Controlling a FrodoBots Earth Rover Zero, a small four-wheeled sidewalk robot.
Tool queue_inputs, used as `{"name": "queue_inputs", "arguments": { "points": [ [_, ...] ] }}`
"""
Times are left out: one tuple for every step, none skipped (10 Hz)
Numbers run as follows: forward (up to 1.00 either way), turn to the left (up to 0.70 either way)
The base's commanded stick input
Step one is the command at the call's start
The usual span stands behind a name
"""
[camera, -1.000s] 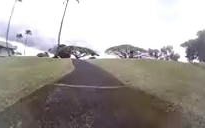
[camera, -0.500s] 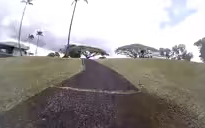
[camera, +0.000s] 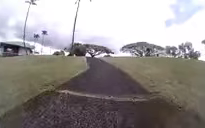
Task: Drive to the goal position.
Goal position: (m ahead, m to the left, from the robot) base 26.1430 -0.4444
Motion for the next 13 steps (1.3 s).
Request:
{"name": "queue_inputs", "arguments": {
  "points": [
    [0.68, -0.24],
    [0.68, -0.33],
    [0.68, -0.33],
    [0.68, -0.28],
    [0.68, -0.09],
    [0.68, 0.0],
    [0.68, 0.01],
    [0.68, 0.01],
    [0.68, 0.01],
    [0.68, 0.01],
    [0.68, 0.01],
    [0.68, 0.01],
    [0.68, 0.07]
  ]
}}
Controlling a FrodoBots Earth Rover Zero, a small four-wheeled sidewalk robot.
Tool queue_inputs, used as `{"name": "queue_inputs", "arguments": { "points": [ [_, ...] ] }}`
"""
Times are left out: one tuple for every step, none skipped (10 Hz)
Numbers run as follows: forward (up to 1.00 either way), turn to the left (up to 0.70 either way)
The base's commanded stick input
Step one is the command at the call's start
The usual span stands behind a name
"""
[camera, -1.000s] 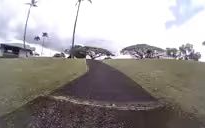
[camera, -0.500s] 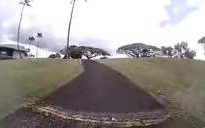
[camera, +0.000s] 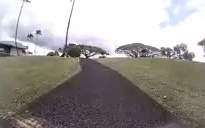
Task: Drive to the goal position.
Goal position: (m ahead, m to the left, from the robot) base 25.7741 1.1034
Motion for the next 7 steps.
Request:
{"name": "queue_inputs", "arguments": {
  "points": [
    [0.68, 0.16],
    [0.68, 0.31],
    [0.68, 0.35],
    [0.68, 0.35],
    [0.68, 0.04],
    [0.68, 0.04],
    [0.68, 0.04]
  ]
}}
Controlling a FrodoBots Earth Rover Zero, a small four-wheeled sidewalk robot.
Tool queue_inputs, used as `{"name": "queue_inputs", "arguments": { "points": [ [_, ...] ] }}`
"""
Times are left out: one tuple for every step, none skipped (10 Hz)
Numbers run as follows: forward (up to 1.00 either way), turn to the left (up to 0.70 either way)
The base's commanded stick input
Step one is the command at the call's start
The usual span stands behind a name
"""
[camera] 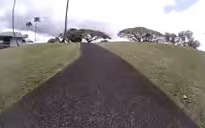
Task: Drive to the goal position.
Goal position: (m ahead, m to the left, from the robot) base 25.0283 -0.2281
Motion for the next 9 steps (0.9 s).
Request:
{"name": "queue_inputs", "arguments": {
  "points": [
    [0.68, 0.04],
    [0.68, 0.04],
    [0.68, 0.03],
    [0.68, 0.03],
    [0.68, 0.03],
    [0.68, 0.03],
    [0.68, 0.03],
    [0.68, 0.02],
    [0.68, 0.01]
  ]
}}
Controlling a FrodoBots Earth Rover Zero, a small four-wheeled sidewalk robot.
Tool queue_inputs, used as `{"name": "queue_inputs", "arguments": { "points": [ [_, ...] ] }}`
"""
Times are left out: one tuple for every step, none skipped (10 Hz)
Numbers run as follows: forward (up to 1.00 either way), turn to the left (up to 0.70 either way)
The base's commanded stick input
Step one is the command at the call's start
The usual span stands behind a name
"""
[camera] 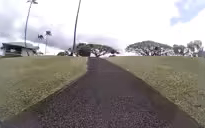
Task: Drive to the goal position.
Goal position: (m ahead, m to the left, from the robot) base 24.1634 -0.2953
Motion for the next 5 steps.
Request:
{"name": "queue_inputs", "arguments": {
  "points": [
    [0.68, 0.01],
    [0.68, 0.01],
    [0.68, -0.01],
    [0.68, -0.08],
    [0.68, -0.03]
  ]
}}
